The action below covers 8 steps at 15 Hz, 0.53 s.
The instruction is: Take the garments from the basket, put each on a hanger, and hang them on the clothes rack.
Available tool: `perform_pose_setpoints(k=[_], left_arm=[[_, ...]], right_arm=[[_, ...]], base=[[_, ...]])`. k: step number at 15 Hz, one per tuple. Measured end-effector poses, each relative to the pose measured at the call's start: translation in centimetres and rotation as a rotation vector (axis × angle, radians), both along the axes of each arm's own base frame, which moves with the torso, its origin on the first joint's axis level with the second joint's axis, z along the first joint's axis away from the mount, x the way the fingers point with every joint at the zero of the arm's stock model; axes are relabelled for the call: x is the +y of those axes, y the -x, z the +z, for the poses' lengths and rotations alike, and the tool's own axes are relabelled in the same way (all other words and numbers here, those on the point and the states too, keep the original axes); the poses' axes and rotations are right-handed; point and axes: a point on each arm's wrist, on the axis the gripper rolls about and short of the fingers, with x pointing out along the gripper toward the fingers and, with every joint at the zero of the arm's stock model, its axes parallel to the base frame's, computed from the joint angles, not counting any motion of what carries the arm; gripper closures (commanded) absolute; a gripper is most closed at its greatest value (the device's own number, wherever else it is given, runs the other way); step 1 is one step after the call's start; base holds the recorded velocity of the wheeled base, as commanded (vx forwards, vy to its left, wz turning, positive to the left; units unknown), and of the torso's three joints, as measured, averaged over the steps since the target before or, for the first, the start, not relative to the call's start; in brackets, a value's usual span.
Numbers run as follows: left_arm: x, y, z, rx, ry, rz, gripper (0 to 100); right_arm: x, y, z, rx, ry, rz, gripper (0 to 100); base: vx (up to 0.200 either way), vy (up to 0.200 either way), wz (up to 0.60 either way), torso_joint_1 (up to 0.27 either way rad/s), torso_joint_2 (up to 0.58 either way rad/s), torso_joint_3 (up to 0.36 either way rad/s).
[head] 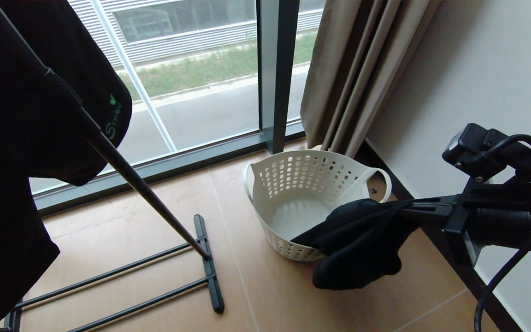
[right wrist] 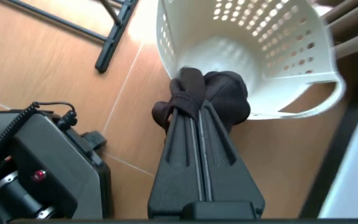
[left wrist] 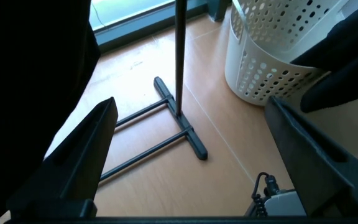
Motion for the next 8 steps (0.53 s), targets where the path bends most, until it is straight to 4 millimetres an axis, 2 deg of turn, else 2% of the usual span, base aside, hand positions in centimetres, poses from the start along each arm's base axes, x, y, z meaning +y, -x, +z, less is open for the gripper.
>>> perform_pose_setpoints(k=[4,8], left_arm=[[0.0,0.0,0.0,0.0,0.0,0.0,0],[0.0,0.0,0.0,0.0,0.0,-0.001,0]], right_arm=[[0.2,-0.1,-0.2,-0.031,-0.016,0.002,100],[0.0,-0.2,-1.4,-0.041,-0.037,-0.017,100]], base=[[0.0,0.0,0.0,0.002,0.0,0.193],[0.0,0.0,0.0,-0.001,0.0,0.205]])
